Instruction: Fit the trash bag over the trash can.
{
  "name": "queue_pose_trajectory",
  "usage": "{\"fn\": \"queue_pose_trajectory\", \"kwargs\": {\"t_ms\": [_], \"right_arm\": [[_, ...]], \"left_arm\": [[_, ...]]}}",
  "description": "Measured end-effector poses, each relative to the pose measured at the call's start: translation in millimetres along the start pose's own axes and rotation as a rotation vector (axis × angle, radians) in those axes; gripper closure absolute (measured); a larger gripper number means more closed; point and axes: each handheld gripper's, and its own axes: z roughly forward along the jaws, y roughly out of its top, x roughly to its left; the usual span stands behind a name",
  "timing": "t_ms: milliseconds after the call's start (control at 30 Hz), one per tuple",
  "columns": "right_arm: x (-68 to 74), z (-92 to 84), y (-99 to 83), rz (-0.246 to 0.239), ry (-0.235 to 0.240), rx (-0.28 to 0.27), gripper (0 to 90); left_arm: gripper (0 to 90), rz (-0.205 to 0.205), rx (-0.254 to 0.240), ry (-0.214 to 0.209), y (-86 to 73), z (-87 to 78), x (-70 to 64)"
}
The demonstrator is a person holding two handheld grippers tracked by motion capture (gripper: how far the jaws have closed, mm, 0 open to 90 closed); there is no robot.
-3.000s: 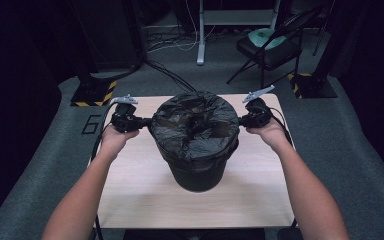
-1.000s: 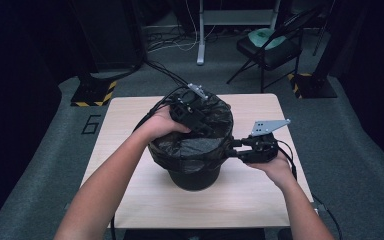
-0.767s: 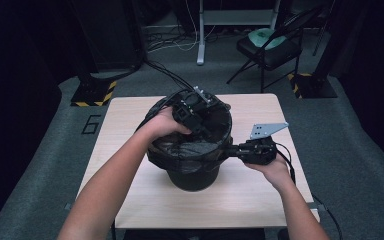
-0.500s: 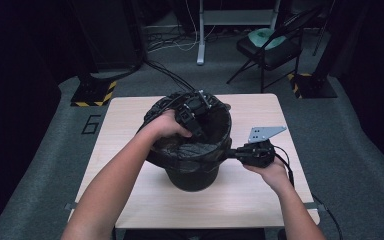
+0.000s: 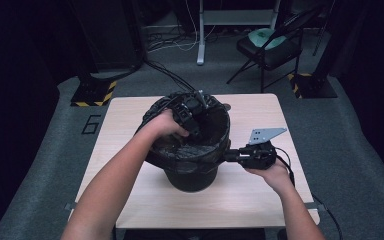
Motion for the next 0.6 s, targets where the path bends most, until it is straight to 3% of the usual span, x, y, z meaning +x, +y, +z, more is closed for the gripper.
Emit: {"fn": "queue_pose_trajectory", "kwargs": {"t_ms": [133, 267, 467, 600], "right_arm": [[-0.7, -10.3, 1.5, 0.024, -0.028, 0.006, 60.0], [-0.7, -19.6, 2.8, 0.03, -0.083, 0.013, 53.2], [-1.4, -29.5, 2.9, 0.043, -0.117, -0.006, 49.6], [-3.1, -31.4, 0.1, 0.047, -0.15, 0.007, 48.1]], "left_arm": [[32.9, 0.067, -0.148, -0.013, -7.6, -43.0, -12.9], [31.8, 0.089, -0.234, -0.01, -29.0, -72.0, -18.5], [31.0, 0.062, -0.32, 0.019, -73.0, -92.8, -12.0], [31.0, 0.042, -0.409, 0.024, -109.8, -104.4, -5.3]]}}
